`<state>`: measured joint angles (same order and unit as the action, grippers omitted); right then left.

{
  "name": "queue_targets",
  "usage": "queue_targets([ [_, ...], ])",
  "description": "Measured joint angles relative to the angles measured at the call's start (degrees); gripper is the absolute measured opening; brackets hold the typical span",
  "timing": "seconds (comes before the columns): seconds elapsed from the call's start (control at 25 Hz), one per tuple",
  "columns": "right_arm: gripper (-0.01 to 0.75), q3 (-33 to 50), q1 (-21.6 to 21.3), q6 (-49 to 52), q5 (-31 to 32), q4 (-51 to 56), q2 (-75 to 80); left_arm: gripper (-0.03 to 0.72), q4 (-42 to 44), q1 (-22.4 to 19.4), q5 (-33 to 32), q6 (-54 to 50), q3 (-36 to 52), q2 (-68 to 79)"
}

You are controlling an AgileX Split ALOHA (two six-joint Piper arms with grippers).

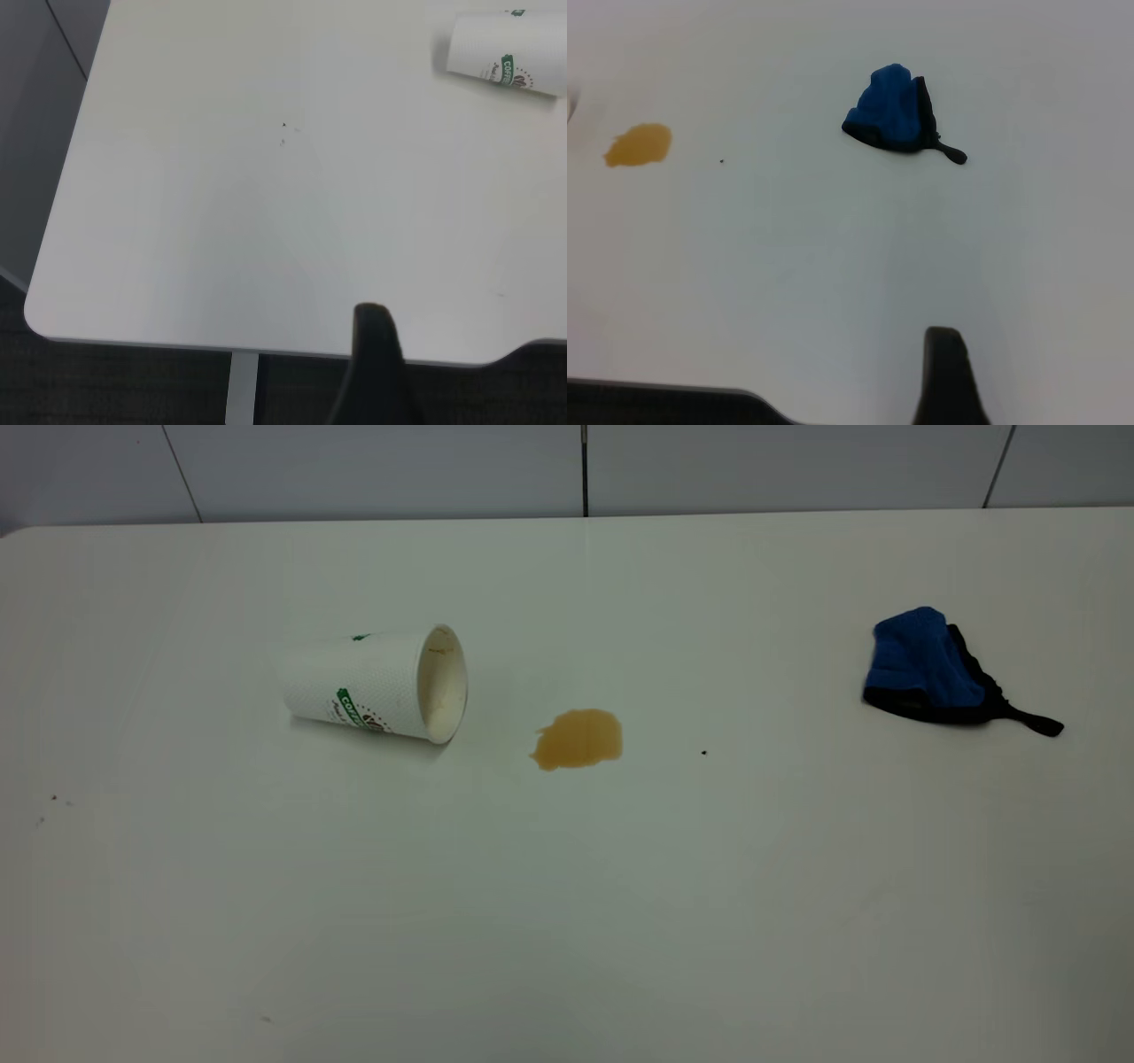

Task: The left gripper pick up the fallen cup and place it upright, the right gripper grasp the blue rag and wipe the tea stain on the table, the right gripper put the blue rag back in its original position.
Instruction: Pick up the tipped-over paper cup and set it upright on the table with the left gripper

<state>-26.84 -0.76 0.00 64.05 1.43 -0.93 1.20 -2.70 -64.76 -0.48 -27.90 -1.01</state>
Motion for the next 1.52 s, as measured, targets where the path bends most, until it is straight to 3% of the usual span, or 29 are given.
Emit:
queue_targets([
  [1.16, 0.553, 0.0, 0.0, 0.0, 0.0, 0.0, 0.0, 0.583, 0.0, 0.0, 0.1, 1.0, 0.0, 0.0],
  [1.4, 0.553, 0.0, 0.0, 0.0, 0.0, 0.0, 0.0, 0.567, -0.5, 0.1, 8.3, 4.5, -7.0, 8.4],
  [1.52, 0.553, 0.0, 0.0, 0.0, 0.0, 0.0, 0.0, 0.546, 0.4, 2.1, 10.2, 6.8, -12.1, 16.5],
])
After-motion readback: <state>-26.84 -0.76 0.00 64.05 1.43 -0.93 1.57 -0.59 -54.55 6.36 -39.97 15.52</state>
